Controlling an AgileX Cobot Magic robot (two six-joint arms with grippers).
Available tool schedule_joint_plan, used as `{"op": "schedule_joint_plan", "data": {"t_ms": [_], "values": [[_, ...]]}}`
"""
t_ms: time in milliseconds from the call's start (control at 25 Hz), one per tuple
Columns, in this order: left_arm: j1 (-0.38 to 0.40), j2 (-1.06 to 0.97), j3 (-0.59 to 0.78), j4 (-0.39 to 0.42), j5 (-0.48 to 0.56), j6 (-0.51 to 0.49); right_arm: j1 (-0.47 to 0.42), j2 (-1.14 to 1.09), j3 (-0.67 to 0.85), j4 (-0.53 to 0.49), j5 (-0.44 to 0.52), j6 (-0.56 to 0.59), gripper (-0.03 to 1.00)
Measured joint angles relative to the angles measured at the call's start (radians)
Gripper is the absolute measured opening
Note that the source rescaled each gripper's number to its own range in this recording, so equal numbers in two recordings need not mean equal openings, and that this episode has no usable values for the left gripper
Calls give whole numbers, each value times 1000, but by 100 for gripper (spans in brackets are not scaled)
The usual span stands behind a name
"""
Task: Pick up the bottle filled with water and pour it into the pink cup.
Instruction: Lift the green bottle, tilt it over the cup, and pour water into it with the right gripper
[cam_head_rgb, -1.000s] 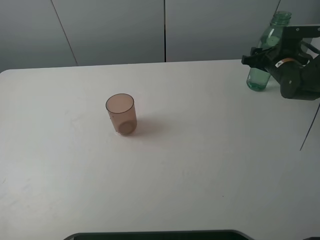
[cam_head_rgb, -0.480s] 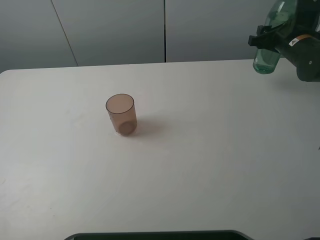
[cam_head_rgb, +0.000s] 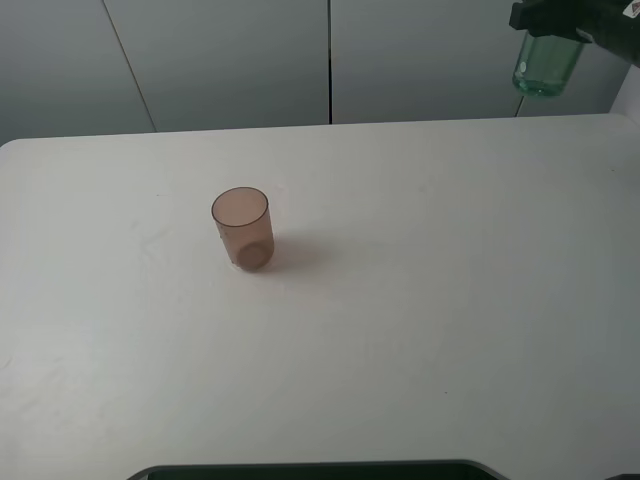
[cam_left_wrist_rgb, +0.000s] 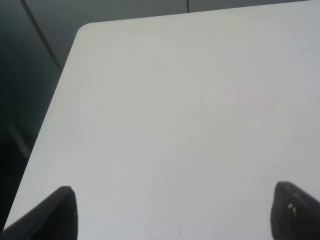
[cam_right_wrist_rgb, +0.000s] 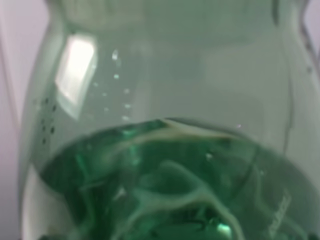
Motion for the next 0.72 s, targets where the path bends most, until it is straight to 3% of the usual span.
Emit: {"op": "schedule_joint_plan", "data": {"t_ms": [360, 720], "values": [[0, 0, 0, 0, 0, 0, 177, -130, 117, -7, 0, 0, 3], [0, 0, 0, 0, 0, 2, 324, -131, 161, -7, 73, -143, 3]]}}
